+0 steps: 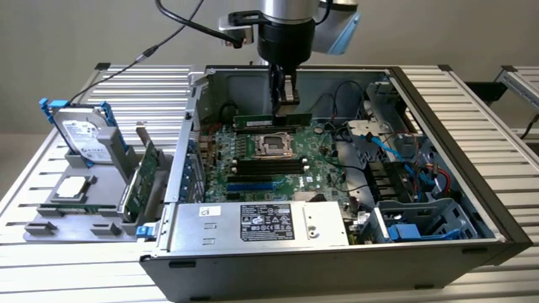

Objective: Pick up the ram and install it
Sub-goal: 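Insert the ram into the slot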

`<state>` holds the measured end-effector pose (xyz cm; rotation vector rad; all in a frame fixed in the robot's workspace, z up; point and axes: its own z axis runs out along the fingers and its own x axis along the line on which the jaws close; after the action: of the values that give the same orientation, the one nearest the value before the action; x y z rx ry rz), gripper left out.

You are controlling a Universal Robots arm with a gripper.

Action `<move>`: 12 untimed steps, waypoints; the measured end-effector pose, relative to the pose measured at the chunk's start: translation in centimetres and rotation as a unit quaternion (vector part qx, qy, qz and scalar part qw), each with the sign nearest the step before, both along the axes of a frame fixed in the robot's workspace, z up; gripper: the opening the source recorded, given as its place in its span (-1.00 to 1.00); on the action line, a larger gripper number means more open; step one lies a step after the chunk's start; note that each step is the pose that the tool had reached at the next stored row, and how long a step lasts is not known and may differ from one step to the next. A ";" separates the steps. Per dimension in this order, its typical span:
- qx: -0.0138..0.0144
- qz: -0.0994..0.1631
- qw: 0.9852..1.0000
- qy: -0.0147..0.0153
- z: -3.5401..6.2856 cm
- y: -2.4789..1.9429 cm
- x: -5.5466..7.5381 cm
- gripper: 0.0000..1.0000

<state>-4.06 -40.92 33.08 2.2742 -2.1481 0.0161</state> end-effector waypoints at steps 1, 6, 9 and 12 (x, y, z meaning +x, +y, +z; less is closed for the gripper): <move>0.000 0.000 1.000 0.001 -0.14 -0.04 0.0 -0.71; 0.000 -0.001 1.000 0.010 -0.68 -0.19 0.3 -0.71; 0.000 -0.001 1.000 0.016 -1.05 -0.27 0.6 -0.71; 0.000 -0.001 1.000 0.017 -1.57 -0.30 1.1 -0.71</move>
<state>-2.91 -41.22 31.51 2.2564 -2.1336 -0.0210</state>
